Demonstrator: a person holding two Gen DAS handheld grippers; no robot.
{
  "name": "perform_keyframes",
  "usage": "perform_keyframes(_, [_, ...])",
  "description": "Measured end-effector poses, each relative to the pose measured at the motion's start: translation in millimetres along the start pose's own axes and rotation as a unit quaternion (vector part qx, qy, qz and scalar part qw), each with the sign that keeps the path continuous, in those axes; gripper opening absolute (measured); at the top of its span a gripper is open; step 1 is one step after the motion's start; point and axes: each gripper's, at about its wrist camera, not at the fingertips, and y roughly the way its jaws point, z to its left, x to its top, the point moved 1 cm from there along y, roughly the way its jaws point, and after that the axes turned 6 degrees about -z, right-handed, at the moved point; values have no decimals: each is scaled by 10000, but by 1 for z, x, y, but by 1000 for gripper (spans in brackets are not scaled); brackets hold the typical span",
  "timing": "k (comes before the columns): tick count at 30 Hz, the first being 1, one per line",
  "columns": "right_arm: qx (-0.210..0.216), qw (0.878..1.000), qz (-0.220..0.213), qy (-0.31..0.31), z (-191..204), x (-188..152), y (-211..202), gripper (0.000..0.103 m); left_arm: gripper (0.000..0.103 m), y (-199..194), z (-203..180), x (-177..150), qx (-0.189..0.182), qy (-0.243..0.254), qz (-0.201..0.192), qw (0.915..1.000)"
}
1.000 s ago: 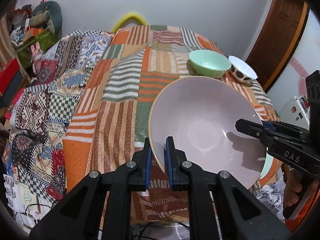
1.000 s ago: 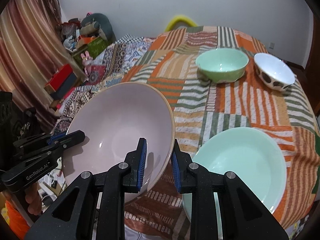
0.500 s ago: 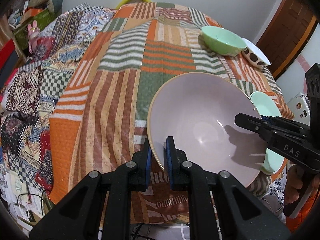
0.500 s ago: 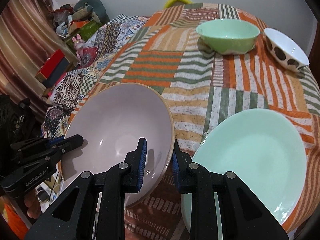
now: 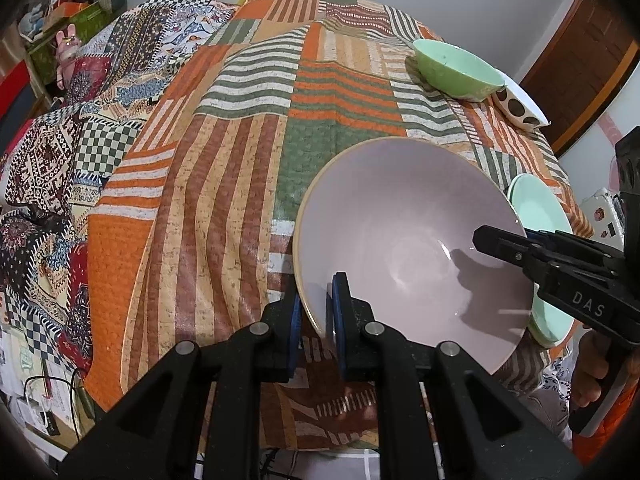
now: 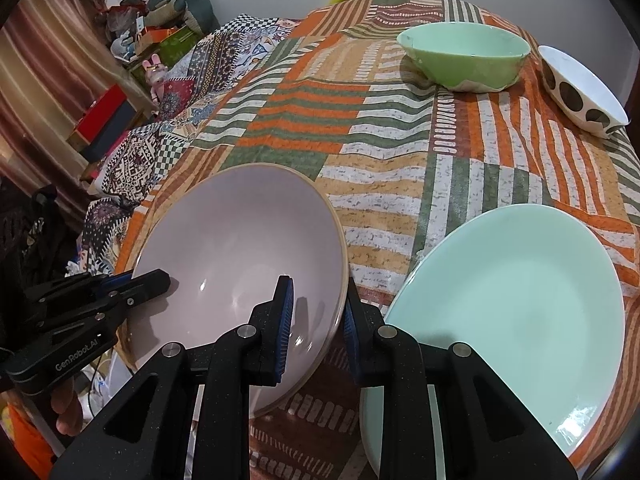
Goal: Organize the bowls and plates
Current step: 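Lift the pink bowl with both grippers and carry it over the plate stack, then lower the pink bowl onto the green plate and open both grippers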
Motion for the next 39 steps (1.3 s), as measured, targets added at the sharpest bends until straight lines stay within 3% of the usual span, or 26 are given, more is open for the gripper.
perform_keyframes(9, [-20, 9997, -239, -61, -3, 5, -18, 27, 14, -20, -2, 1, 68, 65, -103, 9999])
perform_keyframes(13, [-26, 9990, -450, -41, -8, 8, -35, 31, 22, -45, -8, 10, 76, 96, -403, 9991])
perform_keyframes(17, [-45, 9974, -717, 30, -16, 11, -56, 36, 37, -70, -21, 21, 108, 236, -785, 9966])
perform_keyframes(25, [-202, 9906, -1337, 189, -41, 26, -104, 47, 50, -102, -52, 48, -43, 445, -1332, 9901])
perform_keyframes(32, [-594, 9812, -1820, 264, -73, 47, -133, 51, 65, -105, -78, 82, -110, 600, -1675, 9840])
perform_keyframes(39, [-837, 9777, -1868, 477, -101, 78, -114, 51, 73, -80, -86, 121, -114, 422, -1747, 9837])
